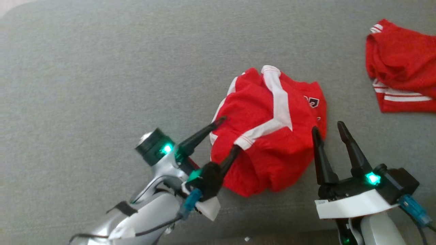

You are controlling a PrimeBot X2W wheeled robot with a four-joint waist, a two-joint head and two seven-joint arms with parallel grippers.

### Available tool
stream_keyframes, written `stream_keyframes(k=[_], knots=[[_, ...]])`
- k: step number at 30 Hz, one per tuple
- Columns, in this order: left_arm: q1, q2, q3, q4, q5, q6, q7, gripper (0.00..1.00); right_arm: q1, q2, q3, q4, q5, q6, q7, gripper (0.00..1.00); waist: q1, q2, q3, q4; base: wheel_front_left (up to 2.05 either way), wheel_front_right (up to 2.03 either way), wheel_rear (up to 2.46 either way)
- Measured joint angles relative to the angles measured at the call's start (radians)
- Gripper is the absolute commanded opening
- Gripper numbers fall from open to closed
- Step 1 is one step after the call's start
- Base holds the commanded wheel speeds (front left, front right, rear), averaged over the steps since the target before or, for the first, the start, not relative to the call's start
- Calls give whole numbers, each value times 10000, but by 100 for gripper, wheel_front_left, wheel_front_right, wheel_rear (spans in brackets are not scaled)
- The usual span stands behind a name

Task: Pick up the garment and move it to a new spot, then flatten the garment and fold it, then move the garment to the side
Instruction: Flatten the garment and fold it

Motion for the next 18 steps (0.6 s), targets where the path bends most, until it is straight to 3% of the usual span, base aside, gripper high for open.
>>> stream_keyframes(k=[3, 5, 9, 12, 15, 18], knots=[[731, 48, 740, -522, -802, 303, 0, 100, -5, -8, 0, 6, 0, 0, 0, 100, 0, 0, -75, 163, 0, 0, 0], [1931, 33, 1676, -1361, -2075, 267, 2, 100, 1, -15, -31, 6, 0, 0, 0, 100, 0, 0, -203, 238, 0, 0, 0], [3326, 2, 2500, -1935, -3538, -598, 2, 100, 13, -15, -125, 4, 0, 0, 0, 100, 0, 0, -302, 327, 0, 0, 0], [3758, 190, 2343, -1551, -3806, -1122, 144, 100, 29, -13, -159, 4, 0, 0, 0, 100, 0, 0, -362, 382, 0, 0, 0], [3774, 468, 2073, -1216, -3839, -1342, 846, 100, 62, -13, -249, -2, 0, 0, 0, 100, 0, 0, -389, 464, 0, 0, 0], [3808, 343, 2255, -1386, -4389, -1455, 830, 100, 106, -15, -265, -40, -2, 0, 0, 100, 0, 0, -368, 523, 0, 0, 0]])
